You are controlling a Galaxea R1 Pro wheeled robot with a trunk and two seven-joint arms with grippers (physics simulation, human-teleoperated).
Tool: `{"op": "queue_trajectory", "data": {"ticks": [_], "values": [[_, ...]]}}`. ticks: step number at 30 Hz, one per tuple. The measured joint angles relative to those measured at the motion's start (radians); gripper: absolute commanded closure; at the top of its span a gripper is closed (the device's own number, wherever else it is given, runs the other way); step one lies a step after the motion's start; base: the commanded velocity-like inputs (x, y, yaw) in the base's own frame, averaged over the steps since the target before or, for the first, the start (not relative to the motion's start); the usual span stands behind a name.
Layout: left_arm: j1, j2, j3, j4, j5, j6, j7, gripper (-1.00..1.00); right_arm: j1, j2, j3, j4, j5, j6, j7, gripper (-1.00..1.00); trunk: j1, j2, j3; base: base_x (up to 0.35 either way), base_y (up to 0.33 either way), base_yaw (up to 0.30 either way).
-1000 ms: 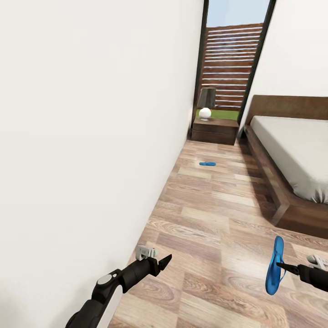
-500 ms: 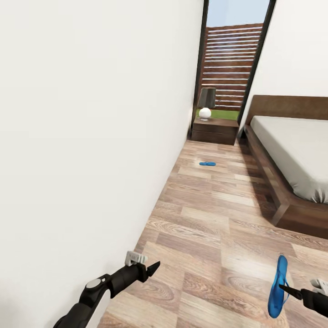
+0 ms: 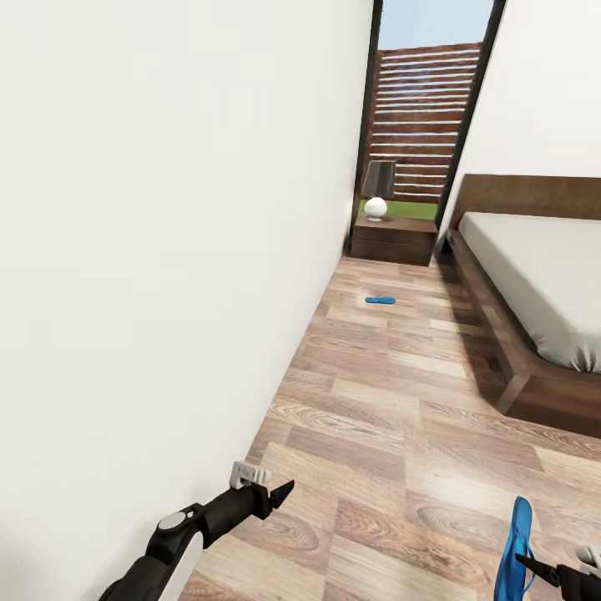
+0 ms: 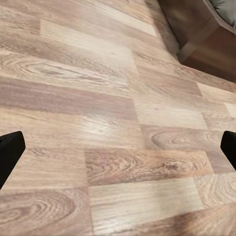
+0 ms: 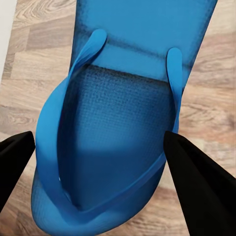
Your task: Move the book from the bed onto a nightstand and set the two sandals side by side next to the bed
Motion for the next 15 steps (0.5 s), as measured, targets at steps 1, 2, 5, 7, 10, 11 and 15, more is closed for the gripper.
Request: {"op": "queue_trajectory", "data": {"ticks": [1,2,5,7,10,11,15], "values": [[0.001,0.000,0.000,0.000,0.000,0.000,-0.001,-1.00,0.000,0.000,0.000,0.001,0.000,-0.002,0.001,1.00,0.000,0.000,0.000,0.000,0.000,0.000],[0.001,-0.001,0.000,0.000,0.000,0.001,-0.001,-1.00,0.001,0.000,0.000,0.002,0.000,-0.003,0.002,1.00,0.000,0.000,0.000,0.000,0.000,0.000],[0.001,-0.002,-0.001,0.000,0.001,0.000,-0.001,-1.00,0.001,-0.001,0.000,0.006,0.000,-0.004,0.003,1.00,0.000,0.000,0.000,0.000,0.000,-0.064],[0.001,-0.004,-0.002,0.000,0.001,0.000,-0.002,-1.00,0.001,-0.001,0.000,0.007,0.000,-0.006,0.002,1.00,0.000,0.000,0.000,0.000,0.000,-0.225],[0.002,-0.012,-0.005,0.001,0.001,-0.001,-0.001,-1.00,0.002,-0.001,0.000,0.007,0.000,-0.006,0.001,1.00,0.000,0.000,0.000,0.000,0.000,-0.264],[0.003,-0.015,-0.005,0.003,0.001,-0.001,-0.001,-1.00,0.003,-0.001,0.000,0.007,0.000,-0.006,0.001,1.00,0.000,0.000,0.000,0.000,0.000,-0.277],[0.003,-0.033,-0.006,0.009,0.001,-0.002,-0.002,-1.00,0.004,-0.001,0.000,0.007,0.000,-0.007,0.002,1.00,0.000,0.000,0.000,0.000,0.000,-0.280]]}}
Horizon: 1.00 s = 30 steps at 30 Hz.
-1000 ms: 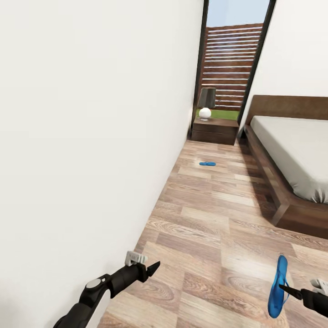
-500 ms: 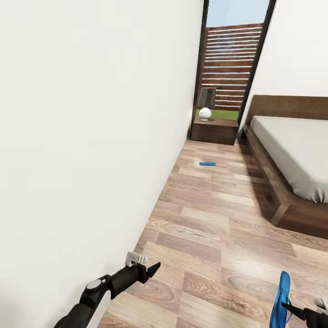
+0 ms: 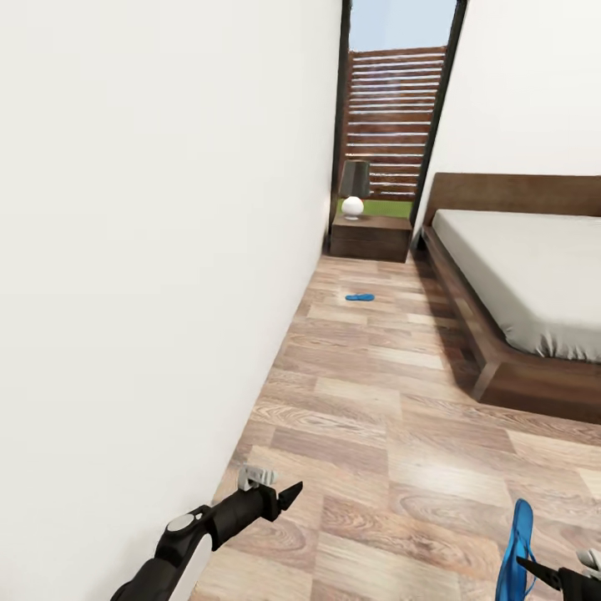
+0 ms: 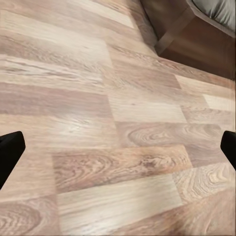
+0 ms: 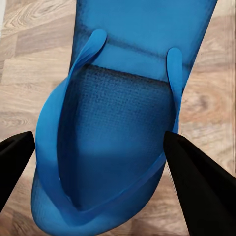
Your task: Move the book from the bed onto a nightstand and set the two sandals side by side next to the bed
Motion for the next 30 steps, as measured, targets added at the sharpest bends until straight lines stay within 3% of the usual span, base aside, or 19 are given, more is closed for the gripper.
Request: {"op": "queue_trajectory", "data": {"ticks": [9,21,30], "values": [[0.000,-0.017,0.000,0.004,-0.001,-0.003,0.001,-1.00,0.001,0.000,0.002,0.000,0.000,-0.001,0.000,1.00,0.000,0.000,0.000,0.000,0.000,-0.282],[0.002,-0.018,0.000,0.004,-0.001,-0.004,0.004,-1.00,0.001,0.000,0.003,0.000,0.002,-0.002,0.000,1.00,0.000,0.000,0.000,0.000,-0.001,-0.282],[0.002,-0.021,0.000,0.004,-0.002,-0.004,0.006,-1.00,0.001,0.001,0.003,0.000,0.002,-0.003,0.000,1.00,0.000,0.000,0.000,0.000,-0.132,-0.282]]}}
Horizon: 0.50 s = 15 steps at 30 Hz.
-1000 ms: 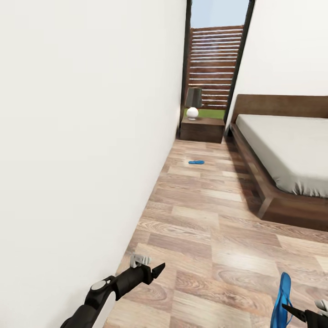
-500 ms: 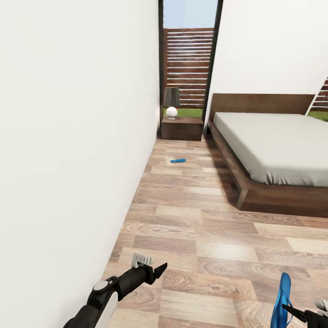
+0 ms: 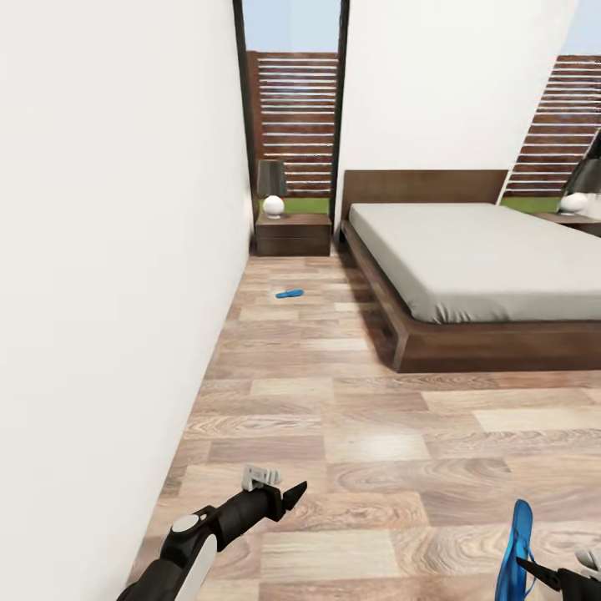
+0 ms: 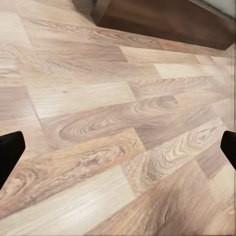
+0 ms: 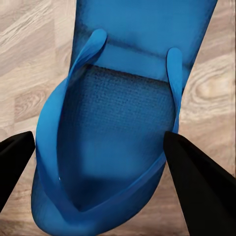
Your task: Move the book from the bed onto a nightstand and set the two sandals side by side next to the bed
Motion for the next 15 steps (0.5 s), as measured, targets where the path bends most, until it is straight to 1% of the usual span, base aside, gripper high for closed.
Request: {"op": "queue_trajectory", "data": {"ticks": [11,15], "values": [[0.000,0.000,0.000,0.005,0.001,0.000,0.000,-1.00,0.000,0.000,0.000,0.000,0.000,0.000,0.000,1.00,0.000,0.000,0.000,0.000,-0.009,-0.278],[0.000,-0.001,0.000,0.028,0.000,-0.002,0.000,-1.00,0.000,0.001,-0.001,0.000,0.001,0.000,0.000,1.00,0.000,0.000,0.000,0.000,0.000,-0.035]]}}
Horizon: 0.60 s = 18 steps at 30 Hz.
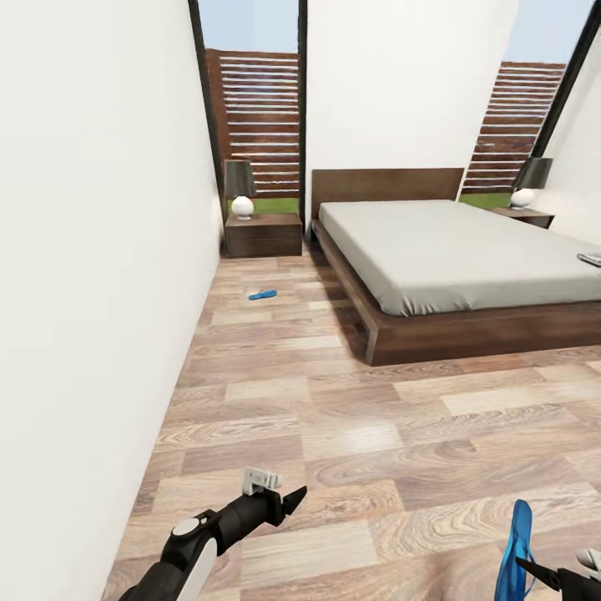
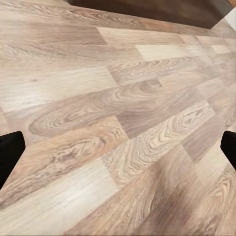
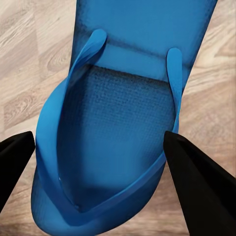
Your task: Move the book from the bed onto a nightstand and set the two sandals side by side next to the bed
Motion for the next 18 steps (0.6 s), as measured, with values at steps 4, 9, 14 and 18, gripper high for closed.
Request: {"op": "queue_trajectory", "data": {"ticks": [4,9,14,18], "values": [[0.000,-0.006,0.000,0.002,0.000,0.000,0.001,-1.00,0.000,0.000,0.000,0.000,0.000,0.000,0.000,1.00,0.000,0.000,0.000,0.027,-0.026,-0.004],[0.000,-0.012,0.000,0.003,-0.001,0.000,0.001,-1.00,0.000,0.000,0.000,0.000,0.000,0.000,0.000,1.00,0.000,0.000,0.000,0.153,-0.140,0.000],[0.000,-0.013,0.000,0.003,-0.001,0.000,0.001,-1.00,0.000,0.002,0.000,0.000,0.000,0.000,0.000,1.00,0.000,0.000,0.000,0.033,-0.030,0.000],[0.000,-0.013,0.000,0.003,-0.001,0.000,0.001,-1.00,0.000,0.002,0.000,0.000,0.000,0.000,0.000,1.00,0.000,0.000,0.000,0.096,-0.137,0.000]]}}
